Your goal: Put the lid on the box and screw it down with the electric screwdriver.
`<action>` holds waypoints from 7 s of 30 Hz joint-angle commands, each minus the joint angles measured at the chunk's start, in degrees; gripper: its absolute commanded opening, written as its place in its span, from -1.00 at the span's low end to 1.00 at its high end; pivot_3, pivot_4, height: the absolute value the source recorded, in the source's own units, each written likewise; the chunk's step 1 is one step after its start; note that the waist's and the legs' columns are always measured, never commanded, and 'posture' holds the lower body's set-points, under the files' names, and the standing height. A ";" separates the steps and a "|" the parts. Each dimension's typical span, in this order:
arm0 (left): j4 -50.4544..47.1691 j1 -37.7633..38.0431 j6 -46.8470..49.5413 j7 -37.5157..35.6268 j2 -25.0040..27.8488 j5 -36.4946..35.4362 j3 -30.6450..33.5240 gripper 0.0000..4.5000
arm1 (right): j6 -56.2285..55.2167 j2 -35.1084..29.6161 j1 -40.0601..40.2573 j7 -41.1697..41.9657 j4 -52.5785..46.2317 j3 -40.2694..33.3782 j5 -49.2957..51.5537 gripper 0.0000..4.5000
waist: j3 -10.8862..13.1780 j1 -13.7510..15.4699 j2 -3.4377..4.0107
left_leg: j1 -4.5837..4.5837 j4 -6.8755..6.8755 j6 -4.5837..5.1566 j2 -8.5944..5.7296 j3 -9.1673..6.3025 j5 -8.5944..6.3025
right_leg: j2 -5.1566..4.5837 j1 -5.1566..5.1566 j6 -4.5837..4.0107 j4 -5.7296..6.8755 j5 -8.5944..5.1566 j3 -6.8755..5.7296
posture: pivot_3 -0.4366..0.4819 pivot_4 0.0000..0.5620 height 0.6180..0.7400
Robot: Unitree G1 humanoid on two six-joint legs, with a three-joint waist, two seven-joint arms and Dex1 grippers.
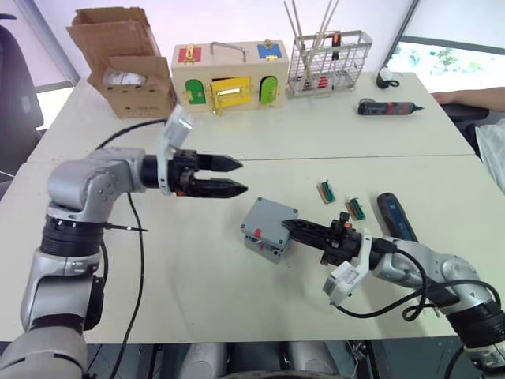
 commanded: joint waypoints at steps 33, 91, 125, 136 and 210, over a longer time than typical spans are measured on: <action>6.18 1.15 -16.84 -4.98 -7.66 15.37 -13.62 -0.03 | 1.70 1.77 1.93 -6.42 5.06 4.20 -7.24 -0.94 | -0.01 0.04 0.01 | 0.07 0.02 0.01 -0.01 0.01 0.00 | 0.02 0.09 0.00 0.00 0.00 0.01 | -0.05 -0.47 1.00; 16.95 9.99 -34.88 -2.46 -12.22 33.75 -25.21 -1.00 | -3.30 -11.04 11.28 -9.50 0.59 -7.47 -0.10 0.89 | -1.73 1.49 0.38 | 2.28 -0.21 0.96 -0.69 -1.01 -0.56 | -0.10 3.21 0.30 -1.20 -0.30 0.23 | -0.05 -0.47 1.00; 1.55 15.86 -13.14 16.18 -9.57 17.80 -6.36 -1.00 | 78.58 1.03 24.67 28.54 -27.33 -8.57 85.50 -0.96 | -0.12 1.58 0.08 | 1.19 -0.90 0.38 -0.67 -1.32 -0.23 | -0.31 1.82 0.34 -1.15 -0.34 0.30 | -0.05 -0.47 1.00; -2.87 19.65 -12.30 14.04 -10.19 17.48 -10.65 -1.00 | 83.75 4.88 20.33 29.48 -25.51 -6.21 81.79 -0.96 | -0.12 1.49 0.08 | 1.11 -0.91 0.37 -0.67 -1.33 -0.22 | -0.33 1.72 0.33 -1.14 -0.33 0.29 | -0.05 -0.47 1.00; -5.39 10.97 -29.11 5.71 -3.08 23.03 -12.83 -1.00 | 85.85 16.20 14.48 19.28 -18.08 -28.47 69.94 0.01 | -0.10 1.39 0.14 | 0.91 -0.97 0.25 -0.72 -1.26 -0.12 | -0.22 1.37 0.31 -0.88 -0.31 0.16 | -0.05 -0.47 1.00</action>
